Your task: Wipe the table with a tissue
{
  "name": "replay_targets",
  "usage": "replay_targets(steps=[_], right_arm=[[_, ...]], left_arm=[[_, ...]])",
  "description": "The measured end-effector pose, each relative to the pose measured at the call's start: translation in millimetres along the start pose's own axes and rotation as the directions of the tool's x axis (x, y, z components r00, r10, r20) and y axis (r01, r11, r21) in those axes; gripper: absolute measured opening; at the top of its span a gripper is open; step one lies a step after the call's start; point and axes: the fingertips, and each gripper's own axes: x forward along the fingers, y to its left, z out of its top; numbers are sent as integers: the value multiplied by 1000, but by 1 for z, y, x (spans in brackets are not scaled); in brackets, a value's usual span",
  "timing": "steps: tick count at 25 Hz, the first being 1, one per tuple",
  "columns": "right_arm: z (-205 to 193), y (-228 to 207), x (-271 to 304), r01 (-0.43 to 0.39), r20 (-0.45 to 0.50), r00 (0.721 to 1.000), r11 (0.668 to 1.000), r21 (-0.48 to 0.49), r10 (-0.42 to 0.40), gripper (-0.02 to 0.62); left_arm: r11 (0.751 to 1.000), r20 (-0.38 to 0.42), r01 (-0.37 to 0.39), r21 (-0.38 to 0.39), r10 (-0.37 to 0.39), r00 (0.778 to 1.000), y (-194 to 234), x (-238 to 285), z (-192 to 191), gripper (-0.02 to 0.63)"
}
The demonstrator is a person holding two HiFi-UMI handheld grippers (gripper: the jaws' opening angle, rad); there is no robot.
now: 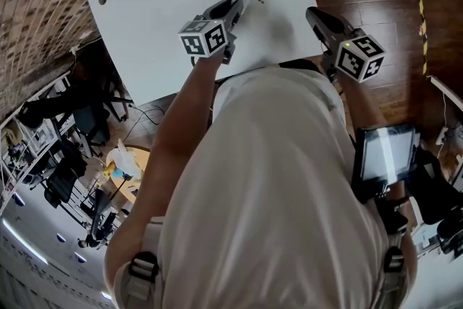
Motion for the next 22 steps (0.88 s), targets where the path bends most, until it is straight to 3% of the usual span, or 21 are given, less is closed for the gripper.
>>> replay_targets(steps=[4,9,11,14,18,22], right_arm=[[3,0,-1,-9,1,1000,1000,-12,9,5],[6,8,5,-29,0,1000,999,-30,29,5],[5,11,5,-36,-4,999,999,-35,36,5],[4,14,5,-43,-8,999,998,-40,43,5],[0,13,1,-41,-13,999,998,-39,40,5],[-4,7,-10,-25,-16,1000,999,-35,25,5]], left_arm=[[1000,95,14,-26,-11,995,-2,-23,1,78],[1000,145,7,-10,-5,989,-5,-48,-3,78],[1000,146,-22,-6,23,989,-2,-53,-10,78],[991,119,-132,8,130,984,19,-55,-18,78],[945,63,-294,142,288,956,54,-44,-13,78],[916,44,-309,257,308,950,55,-21,-1,78]])
